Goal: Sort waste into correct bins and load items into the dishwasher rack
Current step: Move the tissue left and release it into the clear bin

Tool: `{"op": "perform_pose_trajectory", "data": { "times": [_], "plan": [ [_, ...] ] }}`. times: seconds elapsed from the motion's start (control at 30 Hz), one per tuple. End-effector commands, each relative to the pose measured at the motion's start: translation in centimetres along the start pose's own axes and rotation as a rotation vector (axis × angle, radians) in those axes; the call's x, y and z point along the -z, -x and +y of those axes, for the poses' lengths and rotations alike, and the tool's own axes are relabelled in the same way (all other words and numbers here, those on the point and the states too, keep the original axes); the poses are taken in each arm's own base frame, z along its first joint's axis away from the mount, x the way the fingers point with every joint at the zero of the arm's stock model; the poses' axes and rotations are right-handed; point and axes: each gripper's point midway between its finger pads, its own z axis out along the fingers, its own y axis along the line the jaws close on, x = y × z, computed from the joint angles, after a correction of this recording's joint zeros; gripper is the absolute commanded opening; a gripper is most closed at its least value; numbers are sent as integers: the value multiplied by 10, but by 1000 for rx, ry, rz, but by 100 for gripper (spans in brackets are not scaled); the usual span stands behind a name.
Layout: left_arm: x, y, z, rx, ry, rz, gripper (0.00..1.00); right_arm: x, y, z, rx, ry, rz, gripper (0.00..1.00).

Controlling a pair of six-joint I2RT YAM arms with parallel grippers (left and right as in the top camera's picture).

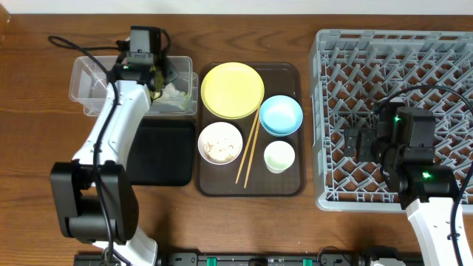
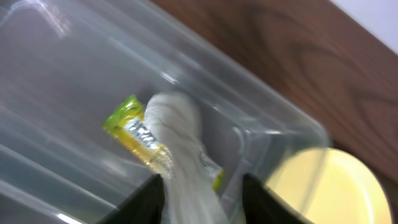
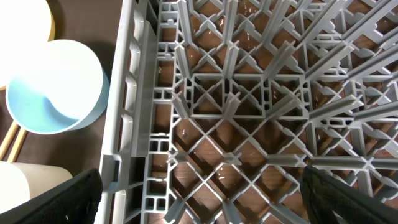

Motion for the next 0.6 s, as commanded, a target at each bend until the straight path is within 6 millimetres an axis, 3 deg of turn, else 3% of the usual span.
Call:
{"op": "perform_pose_trajectory", "data": {
  "times": [0.0, 0.13, 0.27, 0.43, 0.57],
  "plan": [
    [-3, 1, 6, -11, 17, 5, 50, 4, 8, 6, 5, 15, -20, 99],
    [18, 6, -7, -104, -42, -21, 56, 4, 8, 6, 5, 15, -20, 98],
    [53, -9, -33, -223, -120, -15, 68, 4, 8, 6, 5, 15, -20, 99],
    [76, -64, -63, -420, -156, 75, 85, 4, 8, 6, 5, 15, -20, 99],
    [79, -118, -77, -540, -150, 188, 86, 4, 7, 6, 5, 15, -19, 99]
  ]
}}
